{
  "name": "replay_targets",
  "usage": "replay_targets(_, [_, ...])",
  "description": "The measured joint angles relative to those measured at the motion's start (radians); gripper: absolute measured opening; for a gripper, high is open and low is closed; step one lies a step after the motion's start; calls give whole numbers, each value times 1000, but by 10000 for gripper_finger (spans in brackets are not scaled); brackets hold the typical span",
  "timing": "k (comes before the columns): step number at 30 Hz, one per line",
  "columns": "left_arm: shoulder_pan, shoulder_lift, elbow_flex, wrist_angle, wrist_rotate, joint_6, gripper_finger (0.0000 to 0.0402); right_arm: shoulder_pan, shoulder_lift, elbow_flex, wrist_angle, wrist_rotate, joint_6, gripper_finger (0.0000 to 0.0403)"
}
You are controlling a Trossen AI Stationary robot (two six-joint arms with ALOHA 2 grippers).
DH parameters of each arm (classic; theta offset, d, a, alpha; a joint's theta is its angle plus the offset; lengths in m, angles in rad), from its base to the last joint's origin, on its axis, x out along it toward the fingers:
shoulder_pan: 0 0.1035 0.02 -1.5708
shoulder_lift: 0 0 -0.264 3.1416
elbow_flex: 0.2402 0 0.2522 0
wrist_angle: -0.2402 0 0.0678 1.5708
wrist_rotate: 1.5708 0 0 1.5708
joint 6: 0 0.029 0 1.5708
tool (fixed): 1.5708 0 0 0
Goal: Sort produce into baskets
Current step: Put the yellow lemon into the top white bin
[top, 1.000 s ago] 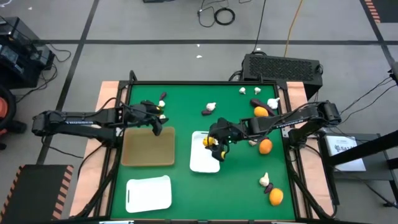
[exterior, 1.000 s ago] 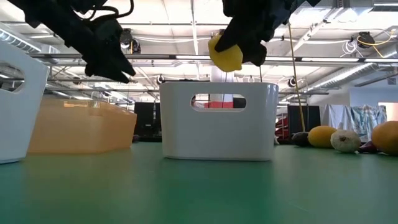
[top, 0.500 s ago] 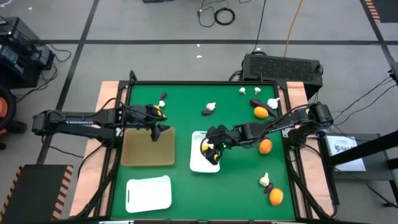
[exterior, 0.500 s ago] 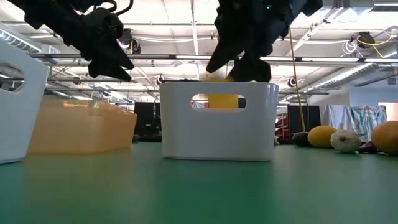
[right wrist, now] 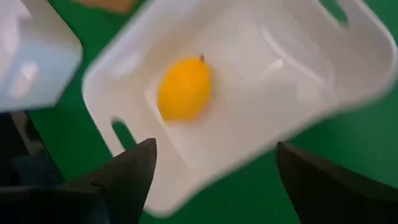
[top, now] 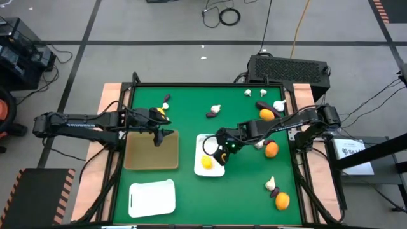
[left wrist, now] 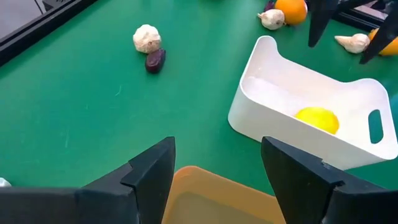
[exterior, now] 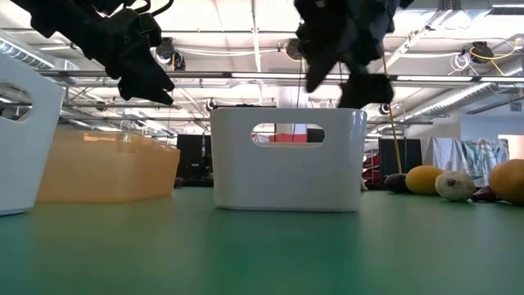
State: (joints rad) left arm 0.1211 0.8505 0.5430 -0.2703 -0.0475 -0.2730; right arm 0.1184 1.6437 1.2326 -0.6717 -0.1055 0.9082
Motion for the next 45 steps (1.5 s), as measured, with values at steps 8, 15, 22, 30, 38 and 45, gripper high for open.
replay_targets(8, [0, 0, 0, 3, -6, -9, 246, 8, -2, 88, -513, -43, 243, 313])
replay_targets(15, [0, 0, 0, 14, -9, -67, 246, 7, -9, 26, -787, -92, 348, 313])
replay_targets(22, [2, 0, 0, 48, -14, -168, 246, -22, -171, -222, -611, -128, 303, 313])
replay_targets(30, [4, 0, 0, 108, -101, -230, 246, 16, -397, -289, -607, 43, 448, 313])
replay_targets(38, [4, 0, 0, 244, -228, -299, 246, 5, -478, -307, -756, 113, 646, 313])
replay_targets(45, [4, 0, 0, 264, -262, -353, 246, 5, -498, -472, -552, 128, 717, 313])
